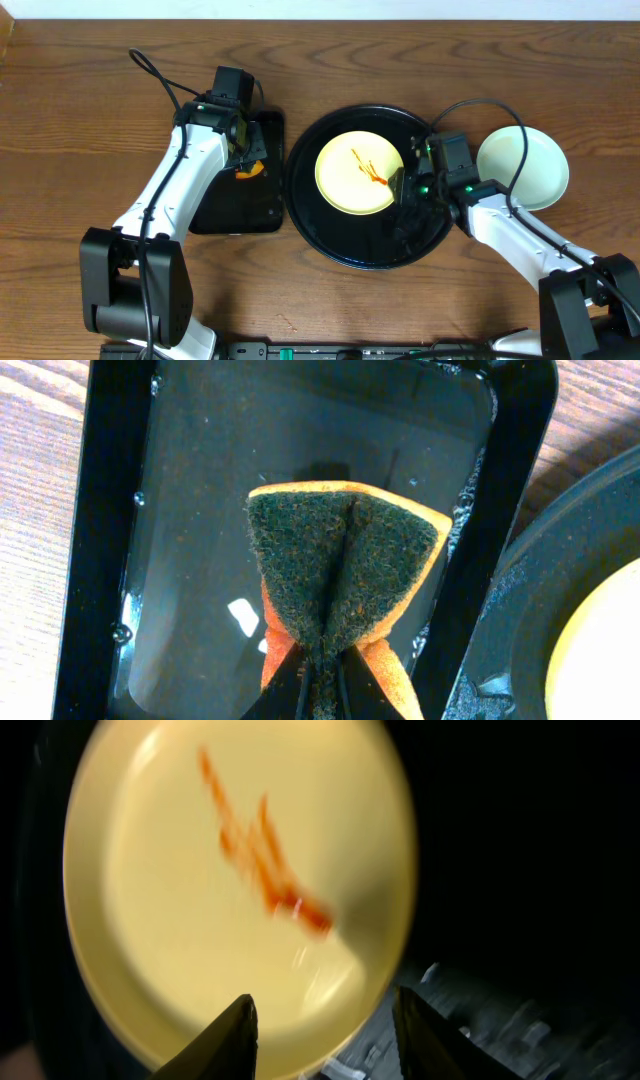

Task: Clean dirty plates on tray and stack at the side
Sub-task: 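Move right gripper to the yellow plate and grip its rim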

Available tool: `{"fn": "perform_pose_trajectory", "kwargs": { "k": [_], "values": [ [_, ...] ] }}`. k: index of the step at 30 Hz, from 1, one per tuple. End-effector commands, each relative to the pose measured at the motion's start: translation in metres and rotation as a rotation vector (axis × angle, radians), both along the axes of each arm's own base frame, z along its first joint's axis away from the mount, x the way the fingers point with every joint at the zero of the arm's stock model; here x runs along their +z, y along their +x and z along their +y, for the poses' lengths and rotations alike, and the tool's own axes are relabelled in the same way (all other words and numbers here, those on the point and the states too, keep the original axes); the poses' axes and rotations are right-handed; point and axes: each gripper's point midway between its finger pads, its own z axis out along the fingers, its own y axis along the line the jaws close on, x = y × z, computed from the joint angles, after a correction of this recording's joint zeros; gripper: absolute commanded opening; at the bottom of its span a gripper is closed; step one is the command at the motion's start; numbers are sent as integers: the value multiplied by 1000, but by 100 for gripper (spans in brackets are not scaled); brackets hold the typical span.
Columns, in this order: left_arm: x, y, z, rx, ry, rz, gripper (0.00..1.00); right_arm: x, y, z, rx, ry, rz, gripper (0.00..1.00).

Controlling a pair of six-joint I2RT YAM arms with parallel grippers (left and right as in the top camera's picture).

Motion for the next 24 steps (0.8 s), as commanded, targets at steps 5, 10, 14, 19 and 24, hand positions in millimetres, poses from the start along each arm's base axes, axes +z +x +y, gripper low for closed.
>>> {"fn": "perform_pose_trajectory", "kwargs": {
  "k": [5, 10, 14, 19, 24],
  "values": [
    [-1, -1, 3, -11, 16, 4, 8, -6, -45, 33, -95, 92, 233, 52],
    [-1, -2, 3, -11, 16, 7, 8, -10, -47, 37, -302, 77, 271, 56],
    [-1, -3, 3, -11, 17, 12, 8, -13, -46, 36, -441, 58, 265, 58],
    [-1, -3, 3, -11, 17, 11, 8, -16, -46, 40, -502, 47, 246, 55],
    [-1, -3, 3, -11, 17, 11, 8, -30, -46, 47, -508, 45, 263, 51]
  ]
}}
